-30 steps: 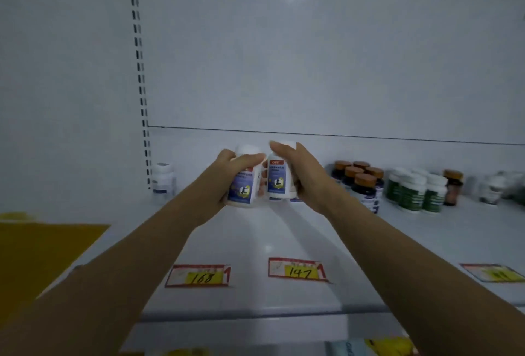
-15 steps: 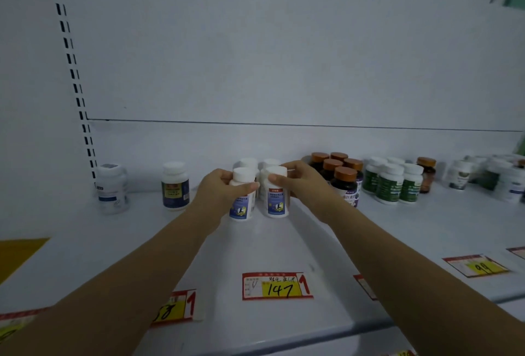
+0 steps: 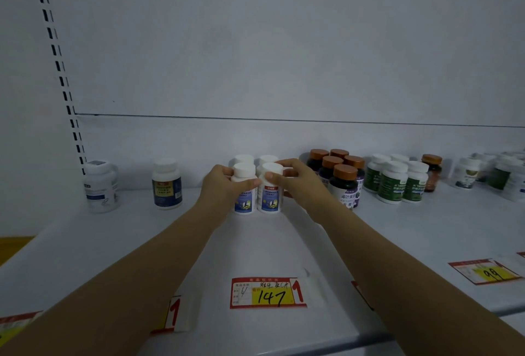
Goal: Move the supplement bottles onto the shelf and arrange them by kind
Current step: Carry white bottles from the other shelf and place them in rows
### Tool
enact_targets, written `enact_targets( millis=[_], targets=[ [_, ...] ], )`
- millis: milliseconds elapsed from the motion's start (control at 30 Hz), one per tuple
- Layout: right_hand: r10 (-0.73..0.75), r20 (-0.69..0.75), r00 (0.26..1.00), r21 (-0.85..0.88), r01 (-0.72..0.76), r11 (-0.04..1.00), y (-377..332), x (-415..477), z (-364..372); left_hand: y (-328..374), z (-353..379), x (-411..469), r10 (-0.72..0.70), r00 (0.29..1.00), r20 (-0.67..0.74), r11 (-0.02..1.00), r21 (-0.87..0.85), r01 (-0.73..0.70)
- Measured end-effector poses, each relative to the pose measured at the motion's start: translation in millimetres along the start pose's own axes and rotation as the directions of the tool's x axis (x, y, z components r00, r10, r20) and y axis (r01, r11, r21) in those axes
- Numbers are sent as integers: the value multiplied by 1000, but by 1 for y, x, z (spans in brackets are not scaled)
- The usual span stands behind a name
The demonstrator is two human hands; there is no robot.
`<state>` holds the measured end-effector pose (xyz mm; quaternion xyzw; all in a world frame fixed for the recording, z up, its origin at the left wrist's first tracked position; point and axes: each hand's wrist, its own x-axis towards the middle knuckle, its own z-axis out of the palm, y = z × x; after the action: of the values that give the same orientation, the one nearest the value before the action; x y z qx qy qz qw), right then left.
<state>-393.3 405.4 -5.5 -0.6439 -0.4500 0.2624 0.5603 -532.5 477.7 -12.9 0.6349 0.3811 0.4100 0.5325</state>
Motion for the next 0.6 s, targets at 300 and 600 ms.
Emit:
enact_targets(
  millis=[300,600],
  targets=[
    [8,32,999,-87,-5,996,4,-1,-3,-14,-3,14,24,997,70,998,60,-28],
    [174,106,979,-832,-9,554,-8,-13,-11,9,-20,-17,-48,981,190,562,817,-131]
  ],
)
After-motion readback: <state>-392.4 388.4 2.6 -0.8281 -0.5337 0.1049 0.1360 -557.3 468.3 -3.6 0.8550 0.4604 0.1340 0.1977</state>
